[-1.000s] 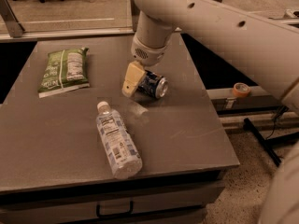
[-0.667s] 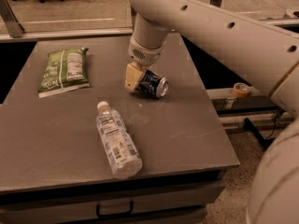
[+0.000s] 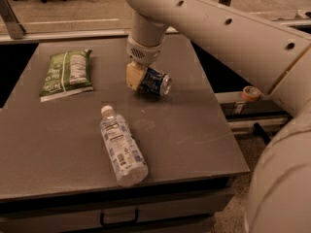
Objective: Place pepsi can upright
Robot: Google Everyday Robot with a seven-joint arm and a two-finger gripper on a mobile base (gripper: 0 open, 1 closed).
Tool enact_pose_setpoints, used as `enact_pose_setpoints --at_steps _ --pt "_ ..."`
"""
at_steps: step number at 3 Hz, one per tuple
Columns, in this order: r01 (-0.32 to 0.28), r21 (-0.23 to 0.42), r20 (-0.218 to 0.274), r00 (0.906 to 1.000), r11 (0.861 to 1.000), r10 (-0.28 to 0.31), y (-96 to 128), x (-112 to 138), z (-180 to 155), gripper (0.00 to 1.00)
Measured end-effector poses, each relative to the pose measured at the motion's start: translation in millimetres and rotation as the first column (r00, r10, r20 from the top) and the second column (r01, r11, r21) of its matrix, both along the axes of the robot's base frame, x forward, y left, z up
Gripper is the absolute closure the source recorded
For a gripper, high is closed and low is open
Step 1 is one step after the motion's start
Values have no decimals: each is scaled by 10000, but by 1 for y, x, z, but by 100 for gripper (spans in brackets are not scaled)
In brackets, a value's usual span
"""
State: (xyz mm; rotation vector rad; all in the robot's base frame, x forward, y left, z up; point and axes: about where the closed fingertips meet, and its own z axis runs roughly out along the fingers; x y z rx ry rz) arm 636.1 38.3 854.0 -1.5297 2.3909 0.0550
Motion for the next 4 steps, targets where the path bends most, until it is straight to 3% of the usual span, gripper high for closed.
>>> enact_pose_setpoints --at_steps 1,2,3,4 --pt "-1259 1087 659 9907 9861 1192 17 -7 36 100" --pt "-2652 2925 1221 9633 9188 2391 22 -27 64 100" --pt "-3620 4560 1713 9322 8130 3189 21 -48 68 100" --pt "-4233 5977 2458 9051 6808 3470 8 -69 77 100"
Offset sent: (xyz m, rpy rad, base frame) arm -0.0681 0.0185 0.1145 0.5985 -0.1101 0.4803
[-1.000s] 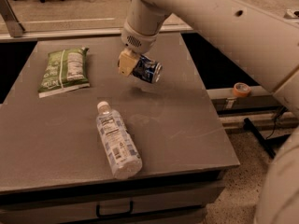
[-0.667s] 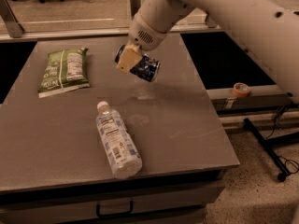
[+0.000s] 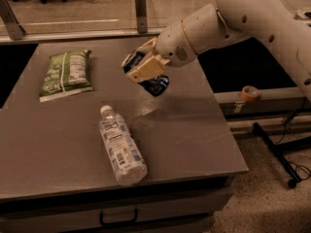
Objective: Place pepsi can upright
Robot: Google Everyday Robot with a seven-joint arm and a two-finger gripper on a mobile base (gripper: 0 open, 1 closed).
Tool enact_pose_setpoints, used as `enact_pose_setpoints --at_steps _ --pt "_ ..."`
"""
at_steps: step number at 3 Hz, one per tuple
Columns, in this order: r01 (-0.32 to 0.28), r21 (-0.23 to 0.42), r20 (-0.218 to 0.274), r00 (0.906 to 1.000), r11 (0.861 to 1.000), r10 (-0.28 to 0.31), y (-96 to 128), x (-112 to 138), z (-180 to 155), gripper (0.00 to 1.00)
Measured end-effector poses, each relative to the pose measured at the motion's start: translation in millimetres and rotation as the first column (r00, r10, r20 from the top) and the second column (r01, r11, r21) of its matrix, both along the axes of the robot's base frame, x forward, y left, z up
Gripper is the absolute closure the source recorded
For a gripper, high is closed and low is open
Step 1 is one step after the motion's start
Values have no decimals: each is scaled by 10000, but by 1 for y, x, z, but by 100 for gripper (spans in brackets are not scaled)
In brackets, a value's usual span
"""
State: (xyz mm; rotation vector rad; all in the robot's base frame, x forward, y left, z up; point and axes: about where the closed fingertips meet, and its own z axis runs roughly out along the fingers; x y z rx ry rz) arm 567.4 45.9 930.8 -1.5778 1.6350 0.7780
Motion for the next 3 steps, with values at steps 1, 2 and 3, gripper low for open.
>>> enact_pose_setpoints --at_steps 1,2,3 --pt "-316 1504 232 9993 9881 285 -21 -15 10 100" --pt "-397 2400 437 9986 9700 300 -40 -26 11 100" --pt "-279 3269 496 9987 9446 123 -61 -35 4 82"
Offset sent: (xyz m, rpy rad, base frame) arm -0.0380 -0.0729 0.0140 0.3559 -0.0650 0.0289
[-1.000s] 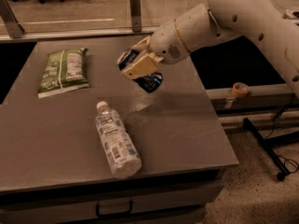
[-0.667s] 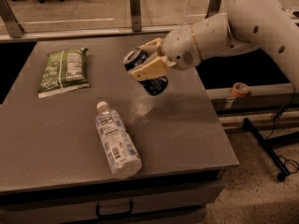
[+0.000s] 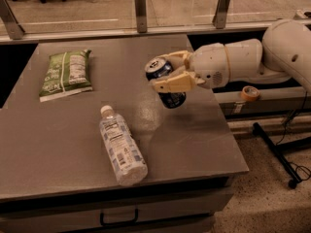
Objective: Place pepsi can upright
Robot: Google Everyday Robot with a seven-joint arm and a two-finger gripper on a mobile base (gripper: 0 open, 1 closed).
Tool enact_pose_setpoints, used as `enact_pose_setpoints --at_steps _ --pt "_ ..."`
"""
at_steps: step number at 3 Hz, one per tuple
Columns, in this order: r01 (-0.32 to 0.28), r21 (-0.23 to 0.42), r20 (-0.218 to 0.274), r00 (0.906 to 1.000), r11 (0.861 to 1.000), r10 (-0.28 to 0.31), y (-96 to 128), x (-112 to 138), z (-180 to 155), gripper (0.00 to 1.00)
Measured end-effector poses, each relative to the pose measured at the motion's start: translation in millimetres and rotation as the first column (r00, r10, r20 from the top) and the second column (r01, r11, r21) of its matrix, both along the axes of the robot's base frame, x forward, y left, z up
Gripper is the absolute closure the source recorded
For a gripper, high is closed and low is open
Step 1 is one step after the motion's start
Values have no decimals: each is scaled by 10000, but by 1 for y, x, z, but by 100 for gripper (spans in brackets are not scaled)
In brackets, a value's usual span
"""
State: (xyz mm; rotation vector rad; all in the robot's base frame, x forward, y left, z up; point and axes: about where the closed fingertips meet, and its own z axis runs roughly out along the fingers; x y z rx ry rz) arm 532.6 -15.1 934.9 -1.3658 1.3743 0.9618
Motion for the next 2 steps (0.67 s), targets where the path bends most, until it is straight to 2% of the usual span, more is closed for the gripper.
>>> enact_pose_setpoints --at_steps 1,2 --pt "-29 962 23 10000 9954 26 -16 -7 -5 61" --pt "-160 1749 -14 9999 9845 165 -24 -8 -15 37"
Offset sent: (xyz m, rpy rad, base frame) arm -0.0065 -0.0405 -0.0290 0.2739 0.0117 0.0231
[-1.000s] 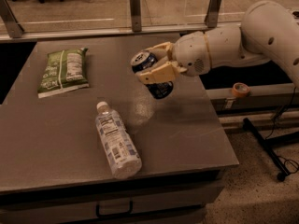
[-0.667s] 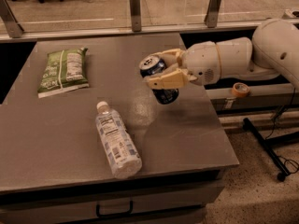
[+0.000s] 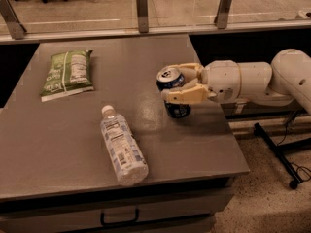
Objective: Place pepsi can upright
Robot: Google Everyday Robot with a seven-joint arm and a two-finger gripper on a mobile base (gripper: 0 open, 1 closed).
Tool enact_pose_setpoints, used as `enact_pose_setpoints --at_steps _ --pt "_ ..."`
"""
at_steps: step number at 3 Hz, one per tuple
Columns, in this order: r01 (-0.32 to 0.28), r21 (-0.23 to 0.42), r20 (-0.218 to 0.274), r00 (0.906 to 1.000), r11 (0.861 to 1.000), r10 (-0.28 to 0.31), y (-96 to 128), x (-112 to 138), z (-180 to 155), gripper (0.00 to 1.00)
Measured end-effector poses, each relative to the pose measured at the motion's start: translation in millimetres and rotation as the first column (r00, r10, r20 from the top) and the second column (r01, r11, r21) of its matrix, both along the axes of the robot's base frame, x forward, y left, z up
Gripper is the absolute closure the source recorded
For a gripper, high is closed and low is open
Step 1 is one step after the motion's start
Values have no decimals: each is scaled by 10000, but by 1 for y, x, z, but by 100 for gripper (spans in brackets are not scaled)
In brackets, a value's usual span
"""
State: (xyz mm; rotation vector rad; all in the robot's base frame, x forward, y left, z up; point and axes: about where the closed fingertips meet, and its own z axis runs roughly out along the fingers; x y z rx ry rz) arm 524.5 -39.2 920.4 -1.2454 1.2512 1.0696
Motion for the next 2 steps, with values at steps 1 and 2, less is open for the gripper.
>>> enact_pose_setpoints --at_steps 1,2 --pt "-127 668 -117 9998 9977 135 -5 -1 -11 13" --pt "-299 1144 -163 9994 9930 319 -9 -2 -19 0"
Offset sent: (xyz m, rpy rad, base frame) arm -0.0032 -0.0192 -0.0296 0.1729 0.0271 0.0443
